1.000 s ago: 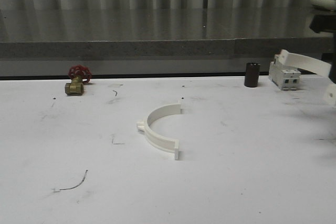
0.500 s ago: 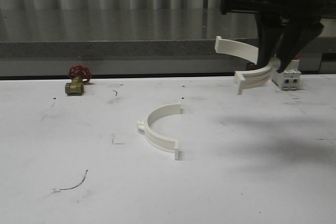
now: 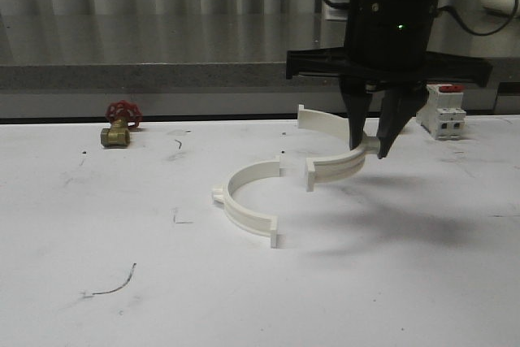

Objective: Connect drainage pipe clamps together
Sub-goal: 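Grasp the second white clamp half's tab with the right gripper, then push the held clamp half against the first half to close the ring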

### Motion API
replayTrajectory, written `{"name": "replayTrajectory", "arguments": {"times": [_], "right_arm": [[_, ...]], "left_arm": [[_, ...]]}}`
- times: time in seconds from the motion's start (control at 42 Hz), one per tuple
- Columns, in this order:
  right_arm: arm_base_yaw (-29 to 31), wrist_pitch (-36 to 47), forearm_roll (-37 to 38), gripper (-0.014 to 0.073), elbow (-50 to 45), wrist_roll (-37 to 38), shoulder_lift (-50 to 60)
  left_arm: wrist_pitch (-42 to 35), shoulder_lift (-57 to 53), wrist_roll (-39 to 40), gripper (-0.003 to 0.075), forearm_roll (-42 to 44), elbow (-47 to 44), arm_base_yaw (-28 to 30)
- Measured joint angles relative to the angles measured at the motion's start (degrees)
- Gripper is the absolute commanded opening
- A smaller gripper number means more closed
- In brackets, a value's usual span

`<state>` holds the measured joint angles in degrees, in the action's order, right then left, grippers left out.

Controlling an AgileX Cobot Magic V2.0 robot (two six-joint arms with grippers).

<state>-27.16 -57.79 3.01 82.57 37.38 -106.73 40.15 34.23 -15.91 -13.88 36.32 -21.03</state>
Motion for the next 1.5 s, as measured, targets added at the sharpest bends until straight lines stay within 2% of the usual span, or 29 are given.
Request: {"name": "replayTrajectory", "arguments": {"times": [0.881, 1.5], "right_arm": [[0.0, 7.95, 0.0, 0.0143, 0.0, 0.37, -6.23], [0.0, 9.31, 0.0, 0.0143, 0.0, 0.48, -6.23]], "left_arm": [[0.0, 0.0, 0.0, 0.0384, 0.0, 0.0, 0.0], [0.0, 0.0, 0.0, 0.0384, 0.0, 0.0, 0.0]]}}
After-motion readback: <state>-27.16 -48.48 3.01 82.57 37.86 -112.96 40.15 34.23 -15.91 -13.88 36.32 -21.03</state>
